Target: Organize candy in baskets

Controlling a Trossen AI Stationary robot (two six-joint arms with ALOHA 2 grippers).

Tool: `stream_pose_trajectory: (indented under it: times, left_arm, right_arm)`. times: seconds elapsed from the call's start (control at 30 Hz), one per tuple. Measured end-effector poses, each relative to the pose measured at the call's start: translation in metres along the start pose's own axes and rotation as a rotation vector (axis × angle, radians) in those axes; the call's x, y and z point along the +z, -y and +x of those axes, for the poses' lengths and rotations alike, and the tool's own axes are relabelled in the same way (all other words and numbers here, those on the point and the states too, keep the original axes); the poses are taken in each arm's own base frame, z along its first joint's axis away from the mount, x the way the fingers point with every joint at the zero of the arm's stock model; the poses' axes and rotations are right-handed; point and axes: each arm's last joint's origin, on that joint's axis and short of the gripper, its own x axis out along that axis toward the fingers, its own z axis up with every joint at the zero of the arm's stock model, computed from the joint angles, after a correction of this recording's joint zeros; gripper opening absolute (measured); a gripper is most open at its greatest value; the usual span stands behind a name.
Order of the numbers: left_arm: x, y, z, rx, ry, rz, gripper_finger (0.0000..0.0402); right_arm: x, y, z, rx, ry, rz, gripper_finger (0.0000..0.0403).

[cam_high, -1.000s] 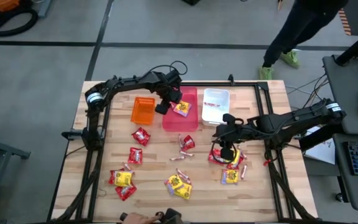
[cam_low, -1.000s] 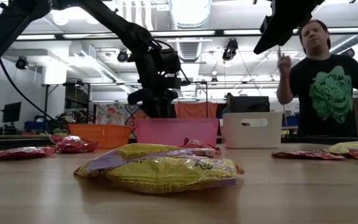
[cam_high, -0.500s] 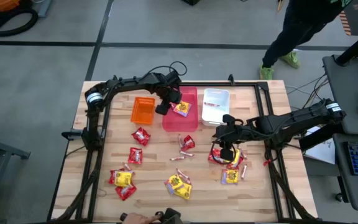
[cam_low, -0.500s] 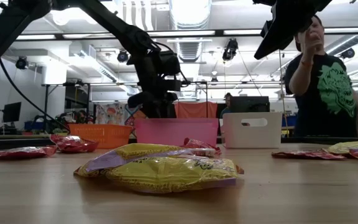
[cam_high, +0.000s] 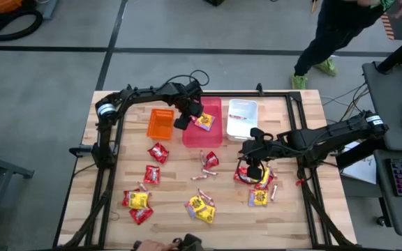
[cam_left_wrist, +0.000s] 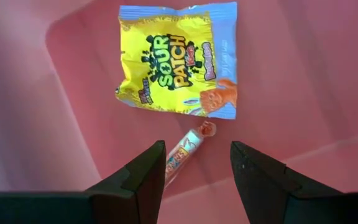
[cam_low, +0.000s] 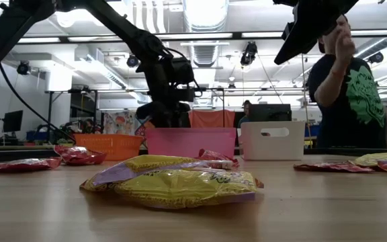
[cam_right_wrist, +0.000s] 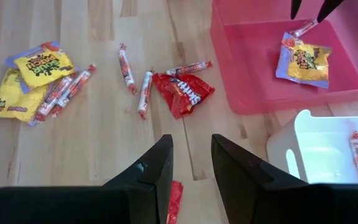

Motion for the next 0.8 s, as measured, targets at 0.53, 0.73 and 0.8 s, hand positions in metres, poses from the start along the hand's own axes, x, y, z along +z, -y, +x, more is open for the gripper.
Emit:
stream_pose_trajectory:
  times: [0.53,0.73,0.8]
  left_arm:
    - [0.019,-0.003,-0.052,-0.142,0.028,-0.105,0.0164]
    - [0.022,-0.005,-0.06,-0.149,0.018,-0.337,0.0164]
    - [0.018,0.001,-0.061,-0.184,-0.049,-0.365,0.0164]
  right_arm:
    - [0.001,0.0,0.0,-0.003,0.005,-0.005,0.0105]
    - [0.001,0.0,0.0,-0.002,0.006,0.012,0.0105]
    - [0.001,0.0,0.0,-0.002,0.007,0.012,0.0105]
